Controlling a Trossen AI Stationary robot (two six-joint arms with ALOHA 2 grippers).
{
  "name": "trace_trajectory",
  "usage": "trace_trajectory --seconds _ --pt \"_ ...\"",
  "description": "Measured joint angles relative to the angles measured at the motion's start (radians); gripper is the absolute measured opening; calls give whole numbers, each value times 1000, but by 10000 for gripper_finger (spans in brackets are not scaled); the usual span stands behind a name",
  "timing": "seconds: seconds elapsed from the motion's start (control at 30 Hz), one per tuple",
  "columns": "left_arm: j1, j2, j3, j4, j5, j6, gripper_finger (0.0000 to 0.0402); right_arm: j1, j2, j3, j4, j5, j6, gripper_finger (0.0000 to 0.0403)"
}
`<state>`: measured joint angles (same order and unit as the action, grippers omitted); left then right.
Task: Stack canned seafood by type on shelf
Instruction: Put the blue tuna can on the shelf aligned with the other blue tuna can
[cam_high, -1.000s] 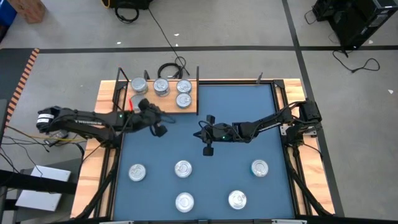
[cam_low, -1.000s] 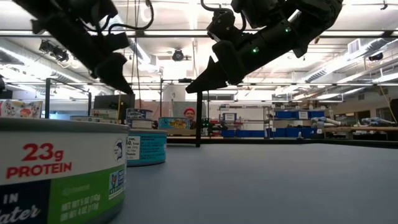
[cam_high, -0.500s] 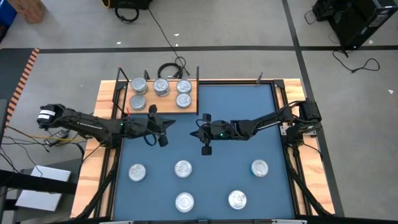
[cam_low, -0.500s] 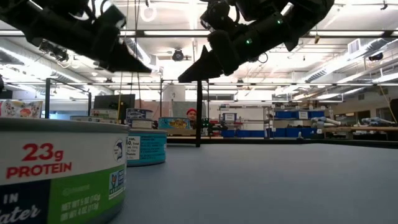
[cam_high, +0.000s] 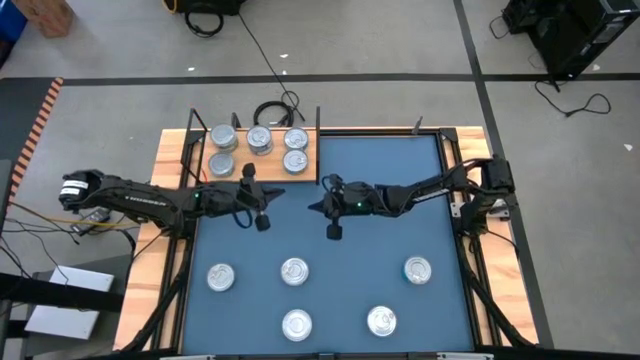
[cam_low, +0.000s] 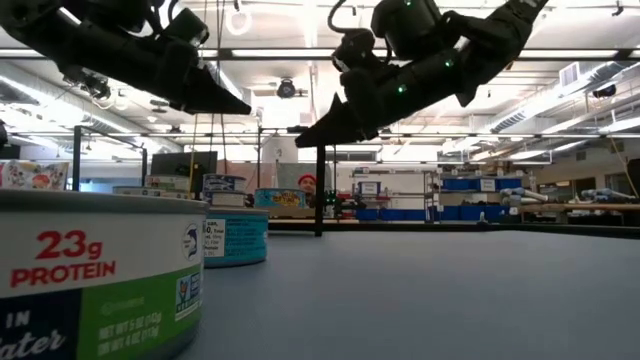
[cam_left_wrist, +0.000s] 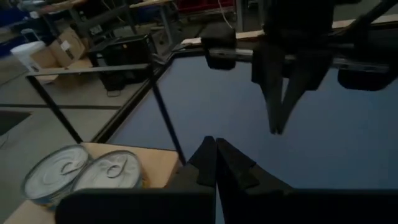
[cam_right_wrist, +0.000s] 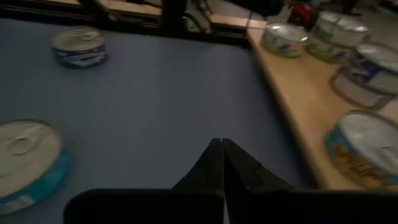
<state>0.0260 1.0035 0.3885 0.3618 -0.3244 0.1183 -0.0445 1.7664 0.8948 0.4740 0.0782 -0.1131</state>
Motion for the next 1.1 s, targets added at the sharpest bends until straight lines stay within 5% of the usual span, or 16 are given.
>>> trace_trajectory --seconds 0.33,0.5,0.6,1.1 --pt "131 2 26 7 29 192 5 -107 33 -2 150 -82 -134 0" --pt "133 0 47 8 183 124 5 -142 22 -2 148 -122 -35 0" --pt "102 4 13 3 263 14 5 -111 45 -20 94 -132 73 2" --pt "59 51 -48 83 248 24 5 84 36 -29 65 29 144 2"
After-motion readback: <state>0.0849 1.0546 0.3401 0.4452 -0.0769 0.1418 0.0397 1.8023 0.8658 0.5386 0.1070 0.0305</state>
